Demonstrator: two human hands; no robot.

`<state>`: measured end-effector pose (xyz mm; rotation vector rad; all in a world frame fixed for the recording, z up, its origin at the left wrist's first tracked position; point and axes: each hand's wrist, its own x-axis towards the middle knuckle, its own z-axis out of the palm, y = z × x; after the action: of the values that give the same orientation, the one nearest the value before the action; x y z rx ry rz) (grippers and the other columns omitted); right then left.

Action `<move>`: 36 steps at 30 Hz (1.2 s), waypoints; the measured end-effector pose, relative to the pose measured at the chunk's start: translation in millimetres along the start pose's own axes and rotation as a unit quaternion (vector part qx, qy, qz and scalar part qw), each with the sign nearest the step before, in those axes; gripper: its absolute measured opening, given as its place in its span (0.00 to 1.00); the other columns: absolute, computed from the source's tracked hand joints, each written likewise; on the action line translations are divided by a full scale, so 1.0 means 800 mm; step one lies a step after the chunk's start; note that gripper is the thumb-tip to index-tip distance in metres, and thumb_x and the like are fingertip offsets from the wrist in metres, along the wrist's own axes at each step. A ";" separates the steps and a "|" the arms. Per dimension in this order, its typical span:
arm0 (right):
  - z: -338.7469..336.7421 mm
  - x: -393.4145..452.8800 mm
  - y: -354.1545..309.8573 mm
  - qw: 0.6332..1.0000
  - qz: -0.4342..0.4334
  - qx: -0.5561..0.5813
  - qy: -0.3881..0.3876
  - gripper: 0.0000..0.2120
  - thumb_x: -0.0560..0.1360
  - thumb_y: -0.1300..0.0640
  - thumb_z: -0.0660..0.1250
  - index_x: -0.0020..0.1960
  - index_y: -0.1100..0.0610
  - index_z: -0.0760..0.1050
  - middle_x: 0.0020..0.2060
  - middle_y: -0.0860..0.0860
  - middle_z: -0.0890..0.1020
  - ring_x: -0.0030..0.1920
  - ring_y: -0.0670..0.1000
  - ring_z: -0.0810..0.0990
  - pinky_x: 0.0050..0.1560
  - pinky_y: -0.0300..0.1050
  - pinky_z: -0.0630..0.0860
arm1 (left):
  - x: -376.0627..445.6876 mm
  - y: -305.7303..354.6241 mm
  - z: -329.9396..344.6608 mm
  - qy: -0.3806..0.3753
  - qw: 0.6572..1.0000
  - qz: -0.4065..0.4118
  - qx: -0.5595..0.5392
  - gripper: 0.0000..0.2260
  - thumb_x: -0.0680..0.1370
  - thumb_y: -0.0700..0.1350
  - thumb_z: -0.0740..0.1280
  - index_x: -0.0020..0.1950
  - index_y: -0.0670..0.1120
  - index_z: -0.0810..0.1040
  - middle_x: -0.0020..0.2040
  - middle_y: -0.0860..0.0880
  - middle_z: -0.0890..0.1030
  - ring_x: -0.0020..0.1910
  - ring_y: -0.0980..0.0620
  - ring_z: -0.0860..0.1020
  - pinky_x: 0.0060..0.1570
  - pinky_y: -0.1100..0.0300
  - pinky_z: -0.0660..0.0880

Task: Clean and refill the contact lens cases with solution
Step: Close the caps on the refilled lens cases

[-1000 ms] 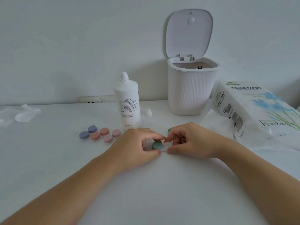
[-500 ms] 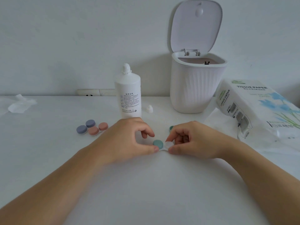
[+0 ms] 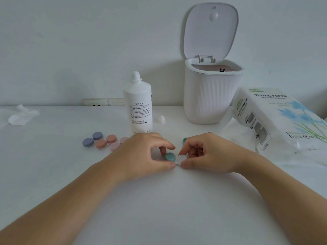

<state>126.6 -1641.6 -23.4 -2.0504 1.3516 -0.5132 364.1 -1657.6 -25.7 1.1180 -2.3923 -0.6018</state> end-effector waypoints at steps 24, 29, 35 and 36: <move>0.000 0.000 -0.001 1.000 -0.004 -0.011 -0.001 0.07 0.71 0.51 0.78 0.47 0.48 0.82 0.29 0.39 0.77 0.29 0.40 0.73 0.34 0.32 0.70 | 0.002 -0.005 0.009 -0.019 1.000 -0.005 -0.023 0.20 0.71 0.51 0.77 0.61 0.63 0.80 0.46 0.74 0.78 0.32 0.61 0.72 0.34 0.73 0.68; 0.000 -0.001 -0.001 1.000 -0.002 -0.007 -0.004 0.07 0.71 0.50 0.77 0.47 0.47 0.82 0.29 0.40 0.77 0.29 0.40 0.72 0.34 0.33 0.70 | 0.002 -0.003 0.013 0.025 0.999 0.017 -0.028 0.14 0.73 0.51 0.77 0.58 0.59 0.83 0.46 0.64 0.79 0.33 0.62 0.72 0.36 0.70 0.67; -0.001 -0.001 -0.002 1.000 -0.007 -0.012 -0.005 0.07 0.71 0.51 0.77 0.47 0.47 0.82 0.30 0.41 0.78 0.30 0.40 0.73 0.35 0.34 0.71 | 0.004 -0.001 0.009 0.117 0.989 0.027 -0.083 0.05 0.77 0.49 0.74 0.51 0.57 0.84 0.44 0.62 0.78 0.33 0.57 0.71 0.36 0.71 0.67; -0.001 -0.001 -0.002 1.000 -0.007 -0.011 -0.005 0.06 0.71 0.51 0.77 0.47 0.47 0.82 0.30 0.41 0.78 0.30 0.40 0.73 0.35 0.34 0.71 | 0.004 -0.001 0.009 0.139 0.986 0.017 -0.090 0.05 0.76 0.48 0.75 0.49 0.58 0.83 0.41 0.63 0.78 0.32 0.57 0.71 0.35 0.72 0.67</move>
<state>126.7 -1640.7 -22.0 -2.0789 1.3436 -0.4947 358.9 -1659.5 -31.6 1.0100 -2.0716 -0.5944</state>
